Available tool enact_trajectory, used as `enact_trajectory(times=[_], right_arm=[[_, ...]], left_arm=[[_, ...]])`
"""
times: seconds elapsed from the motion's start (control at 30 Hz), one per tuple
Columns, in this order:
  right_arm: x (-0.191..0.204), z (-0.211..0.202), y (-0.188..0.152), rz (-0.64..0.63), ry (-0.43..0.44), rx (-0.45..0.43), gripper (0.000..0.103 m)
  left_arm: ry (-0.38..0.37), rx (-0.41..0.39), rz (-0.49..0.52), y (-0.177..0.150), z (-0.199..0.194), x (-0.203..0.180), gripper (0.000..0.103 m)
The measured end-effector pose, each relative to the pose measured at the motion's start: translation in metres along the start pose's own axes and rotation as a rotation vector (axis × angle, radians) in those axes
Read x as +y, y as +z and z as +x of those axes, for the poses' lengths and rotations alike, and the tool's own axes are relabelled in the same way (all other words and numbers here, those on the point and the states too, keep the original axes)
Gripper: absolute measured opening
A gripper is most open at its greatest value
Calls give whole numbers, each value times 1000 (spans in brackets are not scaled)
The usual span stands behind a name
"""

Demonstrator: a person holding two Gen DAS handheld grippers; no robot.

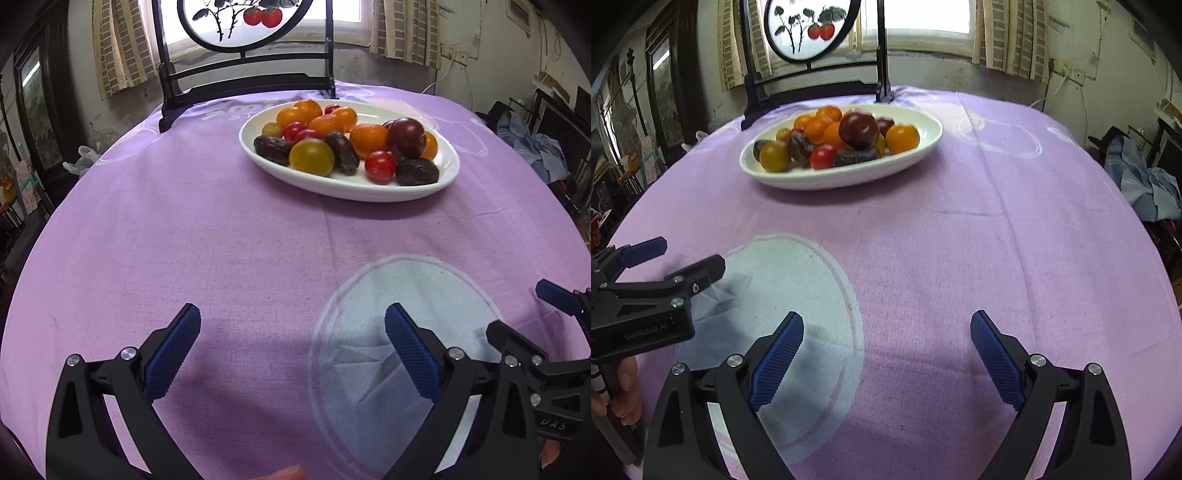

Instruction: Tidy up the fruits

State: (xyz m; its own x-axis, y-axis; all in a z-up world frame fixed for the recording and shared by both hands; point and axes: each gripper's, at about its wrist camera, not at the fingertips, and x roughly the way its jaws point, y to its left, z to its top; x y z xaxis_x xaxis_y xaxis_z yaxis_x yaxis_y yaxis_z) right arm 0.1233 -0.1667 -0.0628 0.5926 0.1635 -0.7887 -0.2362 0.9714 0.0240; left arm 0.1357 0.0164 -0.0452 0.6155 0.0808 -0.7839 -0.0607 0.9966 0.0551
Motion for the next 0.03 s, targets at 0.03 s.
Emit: enact_trajectory(times=[0.03], right_arm=[[1, 3, -1, 1, 0, 19, 93]], left_arm=[[1, 11, -7, -1, 3, 1, 98]])
